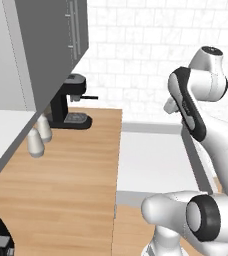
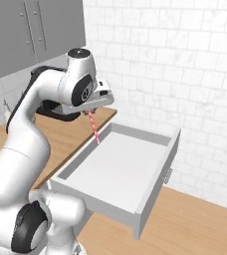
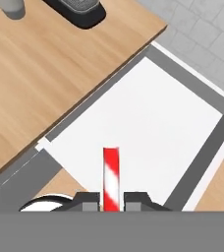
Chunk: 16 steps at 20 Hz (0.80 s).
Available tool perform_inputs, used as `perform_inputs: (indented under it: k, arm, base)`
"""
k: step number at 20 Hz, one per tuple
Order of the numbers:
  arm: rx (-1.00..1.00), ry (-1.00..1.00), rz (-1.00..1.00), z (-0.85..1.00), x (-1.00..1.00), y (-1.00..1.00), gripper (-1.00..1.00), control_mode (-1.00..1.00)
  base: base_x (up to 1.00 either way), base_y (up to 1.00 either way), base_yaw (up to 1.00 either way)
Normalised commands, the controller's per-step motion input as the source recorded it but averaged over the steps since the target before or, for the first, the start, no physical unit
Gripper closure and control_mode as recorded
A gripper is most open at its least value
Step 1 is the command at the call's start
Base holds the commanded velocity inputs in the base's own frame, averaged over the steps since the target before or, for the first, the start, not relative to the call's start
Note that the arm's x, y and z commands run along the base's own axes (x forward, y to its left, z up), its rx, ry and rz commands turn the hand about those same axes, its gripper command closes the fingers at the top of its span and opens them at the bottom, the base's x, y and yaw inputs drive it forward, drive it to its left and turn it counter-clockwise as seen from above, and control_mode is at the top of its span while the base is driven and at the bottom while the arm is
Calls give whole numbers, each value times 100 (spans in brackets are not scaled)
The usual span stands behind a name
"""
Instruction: Take a straw from the drawer in front and place it inside the glass cup on the dining counter.
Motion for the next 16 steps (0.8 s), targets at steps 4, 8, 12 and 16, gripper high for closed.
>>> perform_inputs:
  k: [4,8,12,16]
  arm:
    - [0,0,0,0,0,0,100,100]
    - [0,0,0,0,0,0,100,100]
    - [0,0,0,0,0,0,100,100]
    - [0,0,0,0,0,0,100,100]
  base:
    - [-100,-14,-13]
    - [-95,-63,-35]
    - [-14,-95,-62]
    - [0,-98,-72]
